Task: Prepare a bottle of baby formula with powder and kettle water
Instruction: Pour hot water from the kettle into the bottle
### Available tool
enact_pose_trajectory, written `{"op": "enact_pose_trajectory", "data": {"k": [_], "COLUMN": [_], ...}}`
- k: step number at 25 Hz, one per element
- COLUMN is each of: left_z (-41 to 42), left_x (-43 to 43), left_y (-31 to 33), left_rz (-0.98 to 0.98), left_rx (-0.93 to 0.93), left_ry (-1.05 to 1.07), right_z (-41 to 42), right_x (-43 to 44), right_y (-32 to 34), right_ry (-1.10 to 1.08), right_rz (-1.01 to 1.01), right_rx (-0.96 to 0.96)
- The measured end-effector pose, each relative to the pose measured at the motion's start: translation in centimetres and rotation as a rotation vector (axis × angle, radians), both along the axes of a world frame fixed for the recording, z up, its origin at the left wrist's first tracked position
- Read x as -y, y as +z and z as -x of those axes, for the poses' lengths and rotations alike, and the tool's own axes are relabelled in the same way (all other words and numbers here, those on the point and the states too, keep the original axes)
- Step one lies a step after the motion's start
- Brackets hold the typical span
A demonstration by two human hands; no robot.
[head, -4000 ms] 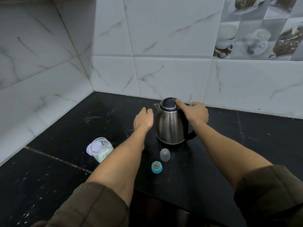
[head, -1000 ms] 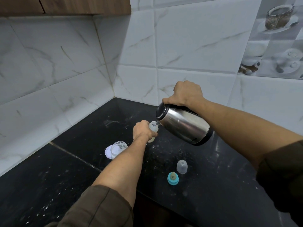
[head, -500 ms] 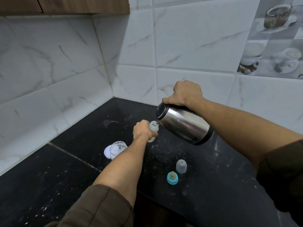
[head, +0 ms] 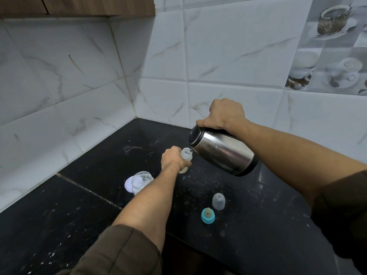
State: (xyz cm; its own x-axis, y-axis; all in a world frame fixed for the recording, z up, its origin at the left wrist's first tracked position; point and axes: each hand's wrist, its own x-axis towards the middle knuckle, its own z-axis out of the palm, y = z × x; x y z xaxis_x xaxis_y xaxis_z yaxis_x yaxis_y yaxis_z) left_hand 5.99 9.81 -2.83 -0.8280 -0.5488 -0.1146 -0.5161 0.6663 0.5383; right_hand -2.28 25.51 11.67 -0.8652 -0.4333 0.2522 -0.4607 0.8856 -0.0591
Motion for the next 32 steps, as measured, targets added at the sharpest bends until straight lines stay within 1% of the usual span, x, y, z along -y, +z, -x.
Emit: {"op": "enact_pose_trajectory", "data": {"k": [32], "left_z": [0.08], "left_x": [-0.23], "left_y": [-0.45], "left_rz": [-0.024], "left_rx": [0.013], "left_ry": [-0.026], "right_z": [0.30], "right_x": [-0.36], "right_y": [-0.29], "right_ry": [0.002], "right_rz": [-0.024], "right_rx": [-0.012]}}
